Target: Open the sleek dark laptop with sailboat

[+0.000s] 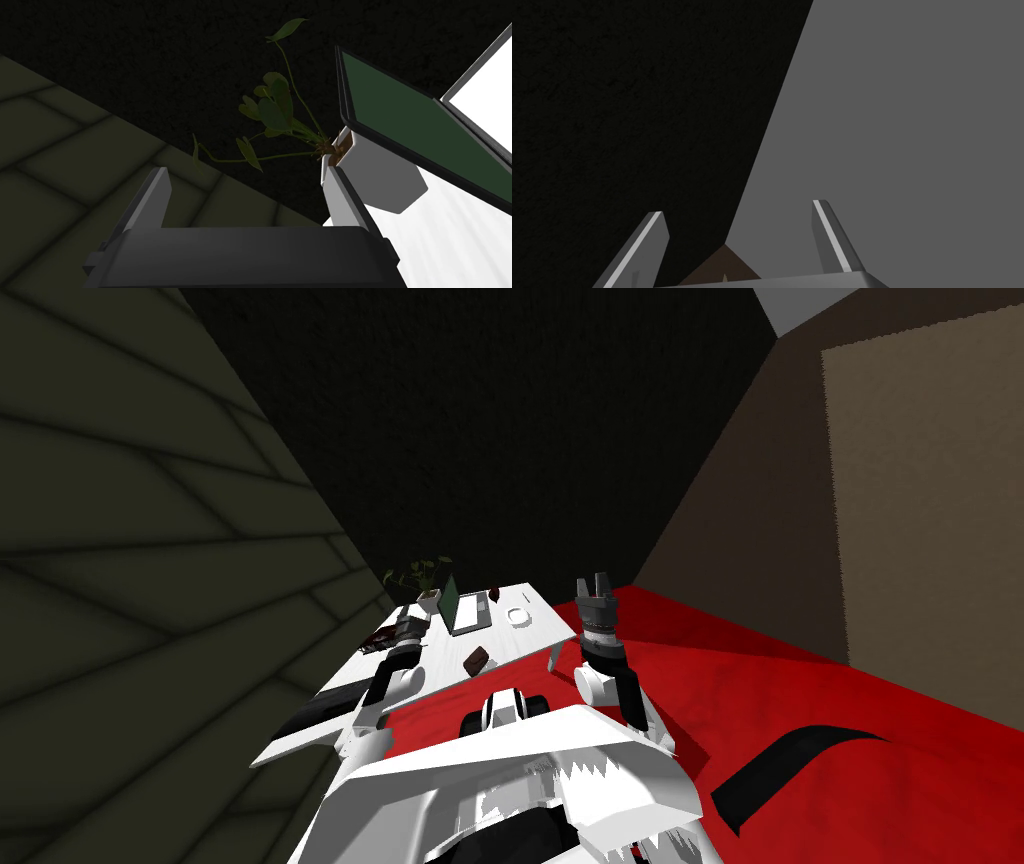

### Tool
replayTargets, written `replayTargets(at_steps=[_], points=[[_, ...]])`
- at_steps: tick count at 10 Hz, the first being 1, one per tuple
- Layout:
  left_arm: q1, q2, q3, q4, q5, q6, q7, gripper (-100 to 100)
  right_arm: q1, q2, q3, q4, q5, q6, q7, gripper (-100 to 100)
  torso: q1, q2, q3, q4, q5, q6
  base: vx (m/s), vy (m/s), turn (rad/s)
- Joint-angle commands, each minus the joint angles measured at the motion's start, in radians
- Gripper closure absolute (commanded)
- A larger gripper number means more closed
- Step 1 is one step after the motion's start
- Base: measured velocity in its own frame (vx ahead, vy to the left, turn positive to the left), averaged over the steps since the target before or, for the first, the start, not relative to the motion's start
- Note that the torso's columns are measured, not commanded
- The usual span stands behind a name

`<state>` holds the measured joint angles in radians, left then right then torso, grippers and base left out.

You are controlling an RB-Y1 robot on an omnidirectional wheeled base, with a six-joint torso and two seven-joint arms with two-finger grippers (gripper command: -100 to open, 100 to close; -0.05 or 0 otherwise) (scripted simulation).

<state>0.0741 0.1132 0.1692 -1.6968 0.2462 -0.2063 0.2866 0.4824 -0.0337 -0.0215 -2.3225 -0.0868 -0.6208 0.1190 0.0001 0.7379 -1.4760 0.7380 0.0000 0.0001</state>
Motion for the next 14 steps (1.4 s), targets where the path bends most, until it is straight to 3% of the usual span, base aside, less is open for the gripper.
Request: replayTargets(at_steps=[1, 2, 10, 12, 14], points=[[-0.056, 0.007, 0.027, 0.081, 0.015, 0.034, 0.014, -100, 0.0, 0.0, 0.0, 0.0, 0.0, 0.0, 0.0, 0, 0.0, 0.0, 0.0, 0.0, 0.0, 0.0, -0.008, -0.007, -0.076], [-0.056, 0.007, 0.027, 0.087, 0.015, 0.034, 0.014, -100, 0.0, 0.0, 0.0, 0.0, 0.0, 0.0, 0.0, 0, 0.0, 0.0, 0.0, 0.0, 0.0, 0.0, -0.004, -0.005, -0.028], [-0.204, 0.029, 0.102, 0.317, 0.062, 0.133, 0.057, -100, 0.0, 0.0, 0.0, 0.0, 0.0, 0.0, 0.0, 0, 0.0, 0.0, 0.0, 0.0, 0.0, 0.0, -0.007, -0.008, -0.082], [-0.226, 0.035, 0.113, 0.352, 0.069, 0.148, 0.063, -100, 0.0, 0.0, 0.0, 0.0, 0.0, 0.0, 0.0, 0, 0.0, 0.0, 0.0, 0.0, 0.0, 0.0, -0.006, -0.005, -0.053], [-0.22, 0.032, 0.11, 0.342, 0.067, 0.145, 0.061, -100, 0.0, 0.0, 0.0, 0.0, 0.0, 0.0, 0.0, 0, 0.0, 0.0, 0.0, 0.0, 0.0, 0.0, 0.0, 0.0, 0.0]])
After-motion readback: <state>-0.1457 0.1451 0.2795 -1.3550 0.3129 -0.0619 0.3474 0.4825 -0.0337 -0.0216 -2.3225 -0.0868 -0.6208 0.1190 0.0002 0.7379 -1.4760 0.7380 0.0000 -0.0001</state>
